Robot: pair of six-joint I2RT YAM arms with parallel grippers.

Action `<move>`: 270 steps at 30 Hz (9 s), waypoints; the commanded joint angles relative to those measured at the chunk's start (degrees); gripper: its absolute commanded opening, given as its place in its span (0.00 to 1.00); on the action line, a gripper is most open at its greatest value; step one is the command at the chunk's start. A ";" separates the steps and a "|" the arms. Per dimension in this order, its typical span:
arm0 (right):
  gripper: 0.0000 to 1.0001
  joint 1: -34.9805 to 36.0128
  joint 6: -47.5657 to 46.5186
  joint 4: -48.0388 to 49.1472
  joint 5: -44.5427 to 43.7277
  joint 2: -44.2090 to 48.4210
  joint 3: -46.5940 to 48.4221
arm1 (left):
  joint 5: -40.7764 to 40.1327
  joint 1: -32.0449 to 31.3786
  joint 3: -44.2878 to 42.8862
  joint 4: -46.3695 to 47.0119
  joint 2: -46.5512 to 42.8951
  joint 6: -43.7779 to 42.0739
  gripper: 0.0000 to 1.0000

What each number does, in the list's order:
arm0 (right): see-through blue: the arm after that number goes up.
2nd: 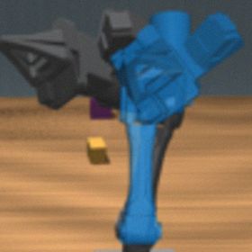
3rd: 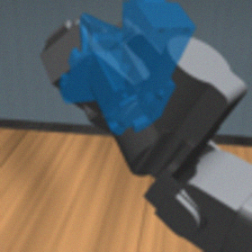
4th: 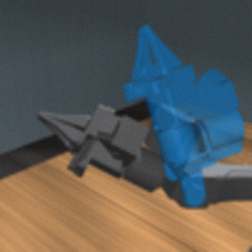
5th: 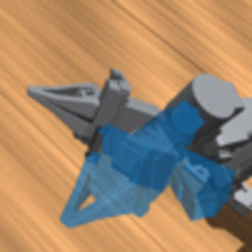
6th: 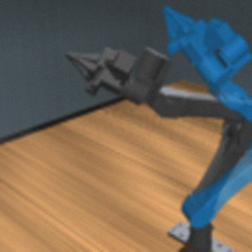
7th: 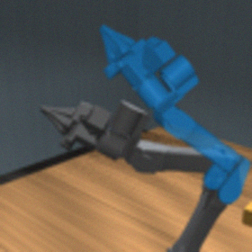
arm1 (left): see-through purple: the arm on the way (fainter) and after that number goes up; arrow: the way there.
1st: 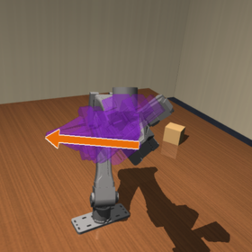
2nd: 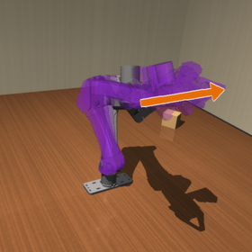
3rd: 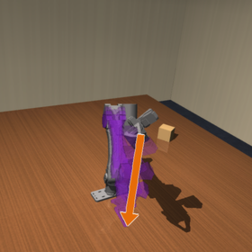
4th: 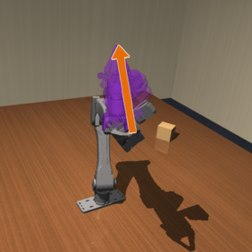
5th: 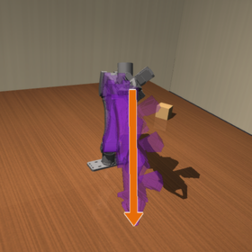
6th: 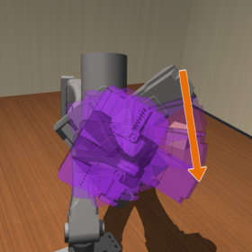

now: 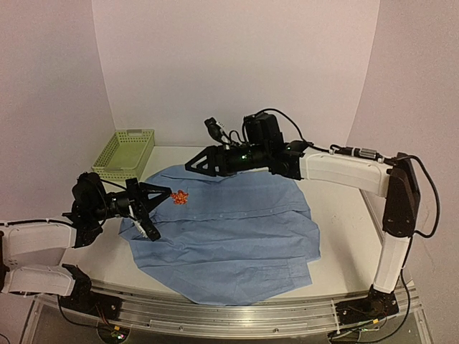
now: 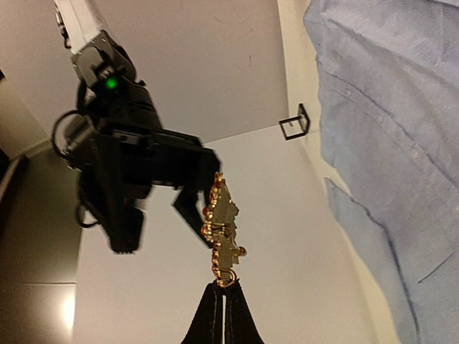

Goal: Remove the brooch from the garment

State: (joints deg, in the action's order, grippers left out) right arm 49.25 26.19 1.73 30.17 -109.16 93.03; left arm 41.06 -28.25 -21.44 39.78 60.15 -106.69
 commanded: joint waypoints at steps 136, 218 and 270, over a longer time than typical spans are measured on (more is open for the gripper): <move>0.00 -50.60 33.88 28.53 -24.16 -21.11 -11.78 | -20.84 -0.23 -29.02 -50.73 8.36 57.25 1.00; 0.98 -46.37 9.34 -4.50 -38.22 -21.38 7.57 | -21.02 -0.14 -29.97 -49.17 9.37 55.21 1.00; 0.98 -40.82 -19.60 9.30 -25.64 77.04 -79.75 | -28.36 18.61 -8.59 -47.37 -2.55 90.30 0.97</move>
State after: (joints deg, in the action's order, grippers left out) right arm 8.67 7.73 8.13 2.75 -34.75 14.85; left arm 15.60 -9.96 -29.94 -9.25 57.21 -10.47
